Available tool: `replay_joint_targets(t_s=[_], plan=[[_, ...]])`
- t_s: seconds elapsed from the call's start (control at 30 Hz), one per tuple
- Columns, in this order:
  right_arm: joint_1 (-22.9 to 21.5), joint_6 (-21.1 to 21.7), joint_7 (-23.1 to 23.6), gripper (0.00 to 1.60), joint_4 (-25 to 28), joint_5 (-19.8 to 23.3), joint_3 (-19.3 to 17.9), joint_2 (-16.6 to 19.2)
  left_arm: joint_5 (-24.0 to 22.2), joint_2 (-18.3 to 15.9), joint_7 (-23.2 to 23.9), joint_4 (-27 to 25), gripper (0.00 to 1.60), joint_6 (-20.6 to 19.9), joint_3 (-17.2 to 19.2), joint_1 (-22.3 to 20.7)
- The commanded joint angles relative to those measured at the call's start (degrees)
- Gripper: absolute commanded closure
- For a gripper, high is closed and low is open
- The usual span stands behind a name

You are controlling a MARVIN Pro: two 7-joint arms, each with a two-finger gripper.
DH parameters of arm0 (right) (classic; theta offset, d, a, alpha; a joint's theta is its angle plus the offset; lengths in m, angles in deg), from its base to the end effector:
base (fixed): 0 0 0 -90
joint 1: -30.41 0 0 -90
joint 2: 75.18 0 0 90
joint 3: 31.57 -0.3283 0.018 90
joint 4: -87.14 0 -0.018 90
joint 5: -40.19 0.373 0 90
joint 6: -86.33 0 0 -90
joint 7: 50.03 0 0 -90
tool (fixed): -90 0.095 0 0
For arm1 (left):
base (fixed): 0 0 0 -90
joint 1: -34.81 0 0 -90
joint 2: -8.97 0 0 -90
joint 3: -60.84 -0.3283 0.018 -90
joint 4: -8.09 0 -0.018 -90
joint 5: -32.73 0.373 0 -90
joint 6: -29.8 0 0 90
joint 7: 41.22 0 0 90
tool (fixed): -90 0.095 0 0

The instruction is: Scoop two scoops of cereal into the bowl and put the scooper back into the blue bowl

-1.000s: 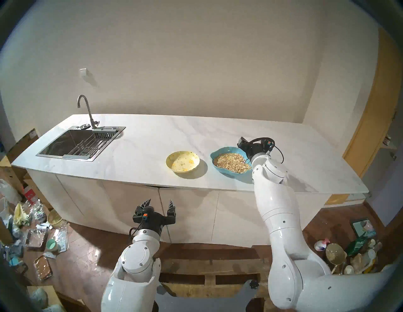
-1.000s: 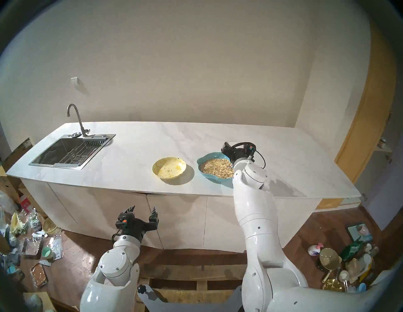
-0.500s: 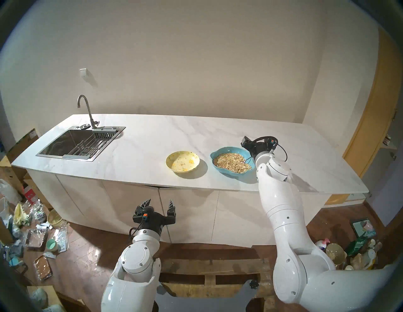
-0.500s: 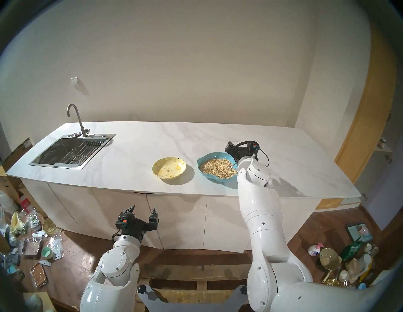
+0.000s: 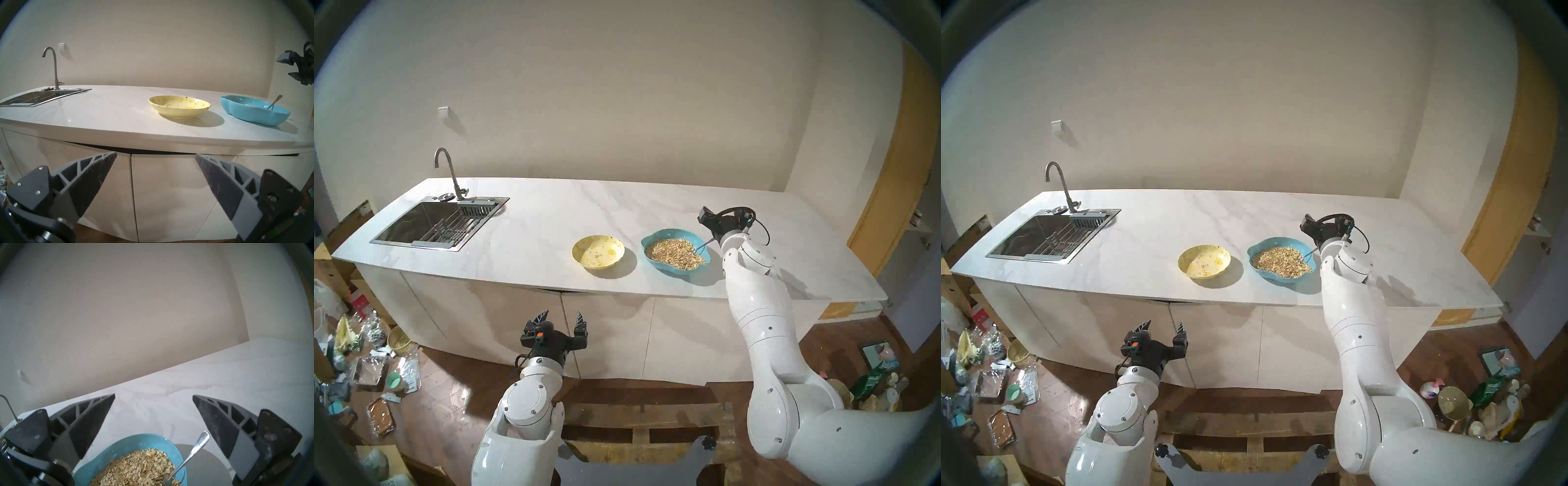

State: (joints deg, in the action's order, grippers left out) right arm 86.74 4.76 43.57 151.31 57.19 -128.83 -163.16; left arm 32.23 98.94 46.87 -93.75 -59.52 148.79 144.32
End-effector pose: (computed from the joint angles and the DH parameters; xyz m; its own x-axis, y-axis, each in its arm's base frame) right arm 0.6606 -0.0637 -0.2285 -0.0245 -0.3277 0.9445 -0.0154 -0.9445 -0.3281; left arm 0.3686 -0.0138 -0.3946 0.1221 0.0160 0.9924 0.0004 -0.9999 0.0160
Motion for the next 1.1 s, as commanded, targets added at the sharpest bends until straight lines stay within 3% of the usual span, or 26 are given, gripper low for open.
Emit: replay_joint_targets(t_s=[0.0,1.07], plan=[[-2.47,-2.51,1.54,0.00,-0.06,-0.29,0.50,0.74,-0.09,-0.01,0.21,-1.45,0.00,0.33,-0.14,-0.28],[-9.71,-10.59,6.58,0.00,-19.38,1.20,-1.41,4.41,-0.09,-0.01,0.20,-1.44,0.00,0.33,-0.14,-0.29]])
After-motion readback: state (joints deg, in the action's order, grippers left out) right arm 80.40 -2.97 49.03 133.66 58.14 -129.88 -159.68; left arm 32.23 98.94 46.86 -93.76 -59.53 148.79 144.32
